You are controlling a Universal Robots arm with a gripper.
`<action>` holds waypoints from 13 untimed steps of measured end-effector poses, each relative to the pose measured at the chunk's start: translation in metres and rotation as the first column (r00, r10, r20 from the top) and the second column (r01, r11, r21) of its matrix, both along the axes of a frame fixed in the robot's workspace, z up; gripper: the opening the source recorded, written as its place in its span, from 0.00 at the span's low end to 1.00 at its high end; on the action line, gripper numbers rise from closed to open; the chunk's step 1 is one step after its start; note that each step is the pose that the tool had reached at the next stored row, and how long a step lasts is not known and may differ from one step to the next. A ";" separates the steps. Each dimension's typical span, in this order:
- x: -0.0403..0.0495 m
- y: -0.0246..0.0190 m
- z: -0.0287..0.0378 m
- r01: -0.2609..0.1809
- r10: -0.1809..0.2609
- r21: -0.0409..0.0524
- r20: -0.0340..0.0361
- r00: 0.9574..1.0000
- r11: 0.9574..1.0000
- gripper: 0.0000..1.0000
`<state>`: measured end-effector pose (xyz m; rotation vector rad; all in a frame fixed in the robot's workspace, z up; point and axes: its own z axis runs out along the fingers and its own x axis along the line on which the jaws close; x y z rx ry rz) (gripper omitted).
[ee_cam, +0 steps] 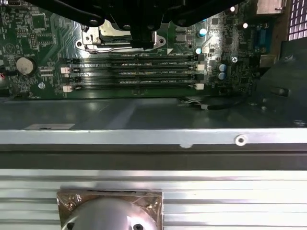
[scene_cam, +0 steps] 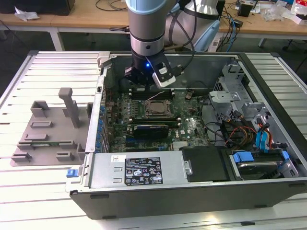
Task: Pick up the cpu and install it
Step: 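Install the first cpu locking lever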
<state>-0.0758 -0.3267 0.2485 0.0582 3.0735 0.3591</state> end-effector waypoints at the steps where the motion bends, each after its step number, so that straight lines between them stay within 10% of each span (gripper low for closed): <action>1: 0.0005 0.0000 -0.0004 0.008 -0.008 -0.001 0.000 1.000 1.000 0.11; 13: 0.0022 0.0000 -0.0048 0.076 -0.076 -0.004 0.000 0.997 0.997 0.11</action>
